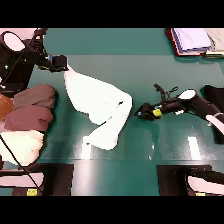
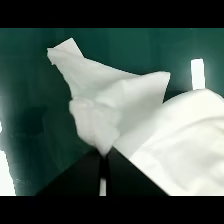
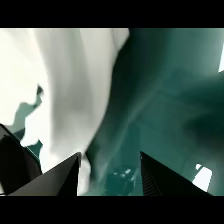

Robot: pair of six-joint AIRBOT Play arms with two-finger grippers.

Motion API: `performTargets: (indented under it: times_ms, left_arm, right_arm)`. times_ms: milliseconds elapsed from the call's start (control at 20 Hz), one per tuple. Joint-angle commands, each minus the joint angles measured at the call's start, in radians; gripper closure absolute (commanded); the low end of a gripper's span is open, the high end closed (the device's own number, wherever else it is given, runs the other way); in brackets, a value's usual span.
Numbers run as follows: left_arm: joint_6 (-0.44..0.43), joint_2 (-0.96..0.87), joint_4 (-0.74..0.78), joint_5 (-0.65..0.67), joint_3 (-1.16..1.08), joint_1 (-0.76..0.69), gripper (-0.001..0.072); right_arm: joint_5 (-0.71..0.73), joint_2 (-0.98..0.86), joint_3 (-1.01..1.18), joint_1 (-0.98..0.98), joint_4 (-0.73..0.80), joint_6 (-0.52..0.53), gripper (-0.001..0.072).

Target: Fold the shirts.

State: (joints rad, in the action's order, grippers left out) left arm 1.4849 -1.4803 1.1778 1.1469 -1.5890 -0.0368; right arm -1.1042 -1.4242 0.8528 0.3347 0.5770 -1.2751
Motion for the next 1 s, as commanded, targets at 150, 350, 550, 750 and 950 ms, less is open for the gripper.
performTargets:
  times_ms: [150,350,550,750,950]
  left_arm:
    - [0.0,0.001,0.001,0.006,-0.002,0.001,0.068]
    - [0.0,0.002,0.001,0.024,-0.002,0.001,0.0681]
    - [0.0,0.079,0.004,0.008,-0.028,0.002,0.0681]
    - [-0.001,0.265,0.005,0.003,-0.177,0.001,0.0681]
    - [0.0,0.451,-0.007,0.005,-0.341,0.001,0.0681]
  right_arm:
    - [0.048,-0.21,0.169,0.106,-0.123,0.072,0.0291]
    - [0.082,-0.254,0.264,0.131,-0.06,0.072,0.0697]
    - [0.054,-0.126,0.337,0.061,0.182,-0.01,0.0697]
    - [-0.177,0.114,0.533,-0.082,0.484,-0.075,0.0698]
    - [-0.305,0.323,0.769,-0.189,0.576,-0.08,0.0697]
